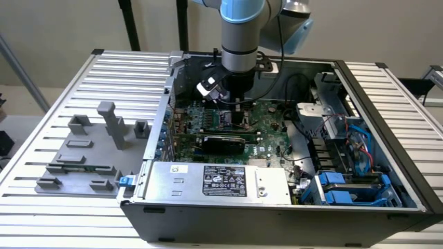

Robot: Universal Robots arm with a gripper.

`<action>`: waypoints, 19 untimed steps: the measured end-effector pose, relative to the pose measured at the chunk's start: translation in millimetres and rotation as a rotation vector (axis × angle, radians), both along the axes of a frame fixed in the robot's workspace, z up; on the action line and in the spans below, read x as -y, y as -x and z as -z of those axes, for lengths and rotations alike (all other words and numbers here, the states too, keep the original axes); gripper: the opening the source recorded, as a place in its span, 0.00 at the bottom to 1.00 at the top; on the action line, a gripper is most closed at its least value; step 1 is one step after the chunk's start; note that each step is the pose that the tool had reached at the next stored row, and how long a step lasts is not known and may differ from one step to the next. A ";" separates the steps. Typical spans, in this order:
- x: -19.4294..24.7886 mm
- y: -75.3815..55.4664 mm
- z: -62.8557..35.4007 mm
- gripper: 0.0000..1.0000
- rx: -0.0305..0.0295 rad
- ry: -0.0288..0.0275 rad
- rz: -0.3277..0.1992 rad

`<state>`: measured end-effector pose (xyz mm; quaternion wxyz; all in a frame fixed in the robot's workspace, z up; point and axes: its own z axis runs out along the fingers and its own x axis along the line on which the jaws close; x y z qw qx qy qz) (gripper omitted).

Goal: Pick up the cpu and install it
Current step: 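Place the cpu into insertion slot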

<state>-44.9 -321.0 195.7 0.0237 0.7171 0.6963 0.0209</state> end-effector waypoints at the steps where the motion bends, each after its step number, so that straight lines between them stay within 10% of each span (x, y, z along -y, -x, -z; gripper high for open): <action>1: -0.2 0.0 0.1 0.55 0.0000 0.0003 0.001; 19: -2.4 0.1 2.4 0.62 0.0001 0.0033 0.015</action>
